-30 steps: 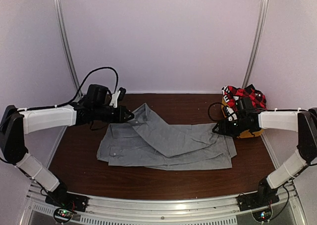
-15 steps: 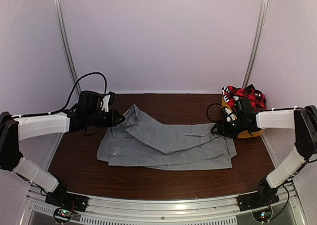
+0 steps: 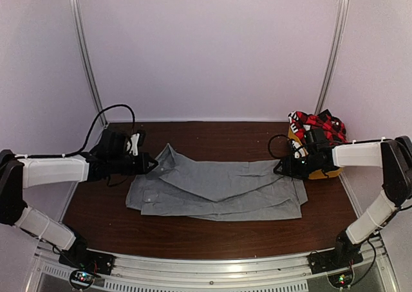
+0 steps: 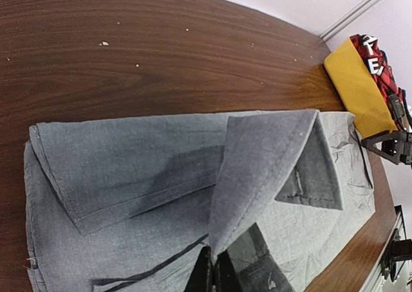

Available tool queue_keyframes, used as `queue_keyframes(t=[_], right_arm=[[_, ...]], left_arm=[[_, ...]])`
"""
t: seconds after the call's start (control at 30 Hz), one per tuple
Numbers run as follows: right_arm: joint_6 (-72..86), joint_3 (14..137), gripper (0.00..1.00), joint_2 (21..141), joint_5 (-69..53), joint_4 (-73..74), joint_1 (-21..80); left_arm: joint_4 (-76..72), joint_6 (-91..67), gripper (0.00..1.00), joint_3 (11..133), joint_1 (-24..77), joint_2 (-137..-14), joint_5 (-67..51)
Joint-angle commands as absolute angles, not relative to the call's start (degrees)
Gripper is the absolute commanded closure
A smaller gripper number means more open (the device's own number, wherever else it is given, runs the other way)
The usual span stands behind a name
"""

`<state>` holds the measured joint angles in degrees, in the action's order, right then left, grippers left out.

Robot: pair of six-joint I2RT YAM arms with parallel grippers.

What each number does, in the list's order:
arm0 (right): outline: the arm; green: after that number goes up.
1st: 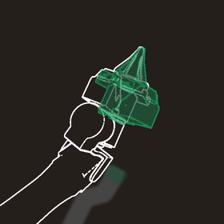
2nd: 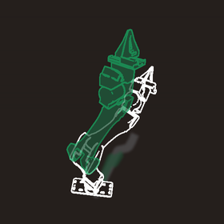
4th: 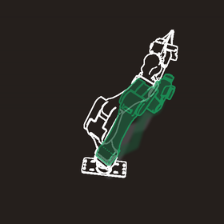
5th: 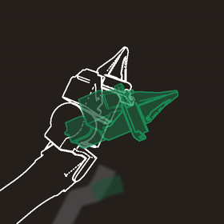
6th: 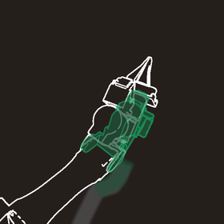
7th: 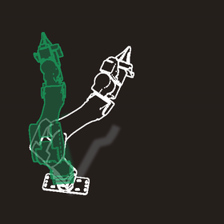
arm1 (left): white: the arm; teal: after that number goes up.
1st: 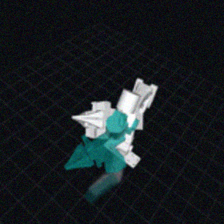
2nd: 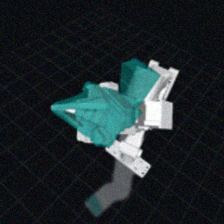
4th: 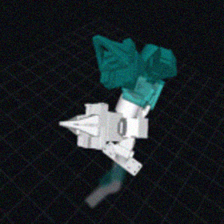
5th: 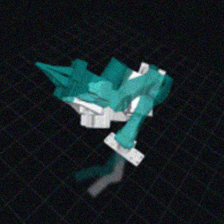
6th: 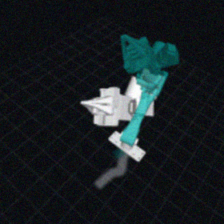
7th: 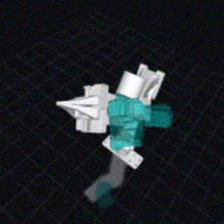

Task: Fold and stack the long sleeve shirts
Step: Fold the sleeve of the rectangle-folded shirt.

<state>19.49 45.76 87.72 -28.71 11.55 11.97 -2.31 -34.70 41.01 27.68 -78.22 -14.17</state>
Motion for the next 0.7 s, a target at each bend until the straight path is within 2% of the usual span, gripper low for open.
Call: queue_keyframes(t=[0.0,0.53,0.67], right_arm=[[19.5,44.9,0.37,88.4,-29.5,9.9,11.7],[19.5,44.4,0.37,88.4,-29.9,9.7,11.8],[19.7,44.3,0.36,88.3,-29.9,9.5,11.7]], left_arm=[[-7.1,-35.2,1.0,39.0,27.1,-79.0,-12.1],[-12.2,-33.0,1.0,36.5,23.8,-85.9,-5.7],[-11.7,-32.2,0.88,36.9,23.5,-88.4,-5.6]])
